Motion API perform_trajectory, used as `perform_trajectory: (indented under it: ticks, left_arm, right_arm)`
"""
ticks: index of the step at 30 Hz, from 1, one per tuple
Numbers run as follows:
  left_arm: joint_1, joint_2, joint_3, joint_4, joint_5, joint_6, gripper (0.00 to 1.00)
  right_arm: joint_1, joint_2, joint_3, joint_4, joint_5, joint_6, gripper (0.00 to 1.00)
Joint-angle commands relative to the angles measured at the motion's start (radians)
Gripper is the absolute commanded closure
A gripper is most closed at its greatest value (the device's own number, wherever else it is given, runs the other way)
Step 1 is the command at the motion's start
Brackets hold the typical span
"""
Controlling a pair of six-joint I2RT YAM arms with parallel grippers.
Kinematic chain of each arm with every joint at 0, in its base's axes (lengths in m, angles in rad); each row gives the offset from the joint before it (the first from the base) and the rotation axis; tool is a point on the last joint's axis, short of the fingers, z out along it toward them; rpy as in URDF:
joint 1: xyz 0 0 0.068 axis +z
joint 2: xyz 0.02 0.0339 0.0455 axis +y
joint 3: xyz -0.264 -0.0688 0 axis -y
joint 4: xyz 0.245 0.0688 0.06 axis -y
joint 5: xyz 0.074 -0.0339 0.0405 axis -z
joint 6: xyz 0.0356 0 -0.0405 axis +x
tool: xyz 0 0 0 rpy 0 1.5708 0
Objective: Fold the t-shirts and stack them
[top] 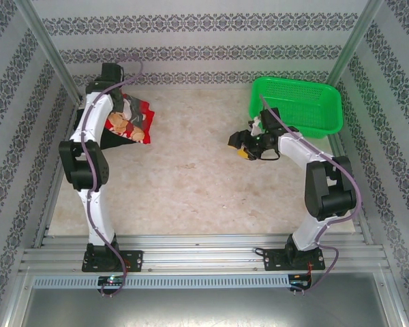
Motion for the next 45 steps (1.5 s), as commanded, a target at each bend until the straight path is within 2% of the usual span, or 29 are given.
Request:
perform_trajectory:
  ticks: [1,6,14,15,21,22,24,27,29,31,35,36,37,38,41,45]
  left_arm:
    - [0.046,-0.082,-0.027,0.07,0.017,-0.024,0.98]
    - [0.117,-0.094,-0.083,0.101,0.072,-0.072,0.98]
    - [0.16,-0.051,-0.225,0.201,0.148,-0.142,0.96]
    - [0.167,-0.041,-0.237,0.213,0.149,-0.153,0.91]
    - [0.221,0.018,-0.158,0.189,0.12,-0.187,0.15]
    - [0.228,0.026,-0.112,0.166,0.106,-0.185,0.08]
    - [0.239,0.041,-0.006,0.109,0.068,-0.184,0.01]
    - [0.257,0.039,0.126,0.059,0.07,-0.182,0.0]
    - [0.265,0.012,0.149,0.055,0.092,-0.192,0.0]
    - [0.283,-0.028,0.141,0.052,0.165,-0.231,0.0]
    - [0.302,-0.121,0.081,0.06,0.417,-0.273,0.0]
    - [0.3,-0.163,0.041,0.084,0.492,-0.277,0.0]
    - [0.3,-0.221,-0.057,0.138,0.562,-0.287,0.0]
    - [0.3,-0.278,-0.147,0.202,0.621,-0.298,0.0]
    - [0.298,-0.496,-0.499,0.471,0.754,-0.355,0.0]
    - [0.295,-0.756,-0.997,0.838,0.767,-0.454,0.0]
  right_arm:
    - [0.018,0.028,0.046,0.012,0.011,0.011,0.39]
    - [0.04,0.056,0.094,-0.009,0.016,0.008,0.39]
    - [0.066,0.083,0.136,-0.037,0.027,0.007,0.39]
    - [0.068,0.085,0.142,-0.043,0.031,0.006,0.39]
    - [0.084,0.076,0.169,-0.073,0.041,-0.002,0.39]
    - [0.086,0.074,0.173,-0.08,0.045,-0.005,0.39]
    - [0.091,0.065,0.175,-0.084,0.051,-0.006,0.38]
    - [0.094,0.055,0.178,-0.085,0.054,-0.007,0.38]
    - [0.095,0.049,0.177,-0.086,0.051,-0.011,0.37]
    - [0.094,0.036,0.175,-0.087,0.055,-0.02,0.35]
    - [0.089,-0.033,0.168,-0.097,0.099,-0.084,0.28]
    - [0.085,-0.067,0.164,-0.109,0.132,-0.116,0.26]
    - [0.077,-0.108,0.154,-0.116,0.173,-0.147,0.05]
    - [0.067,-0.15,0.137,-0.113,0.213,-0.169,0.02]
    - [0.017,-0.297,0.039,-0.064,0.335,-0.245,0.02]
    - [-0.043,-0.503,-0.185,0.053,0.604,-0.342,0.02]
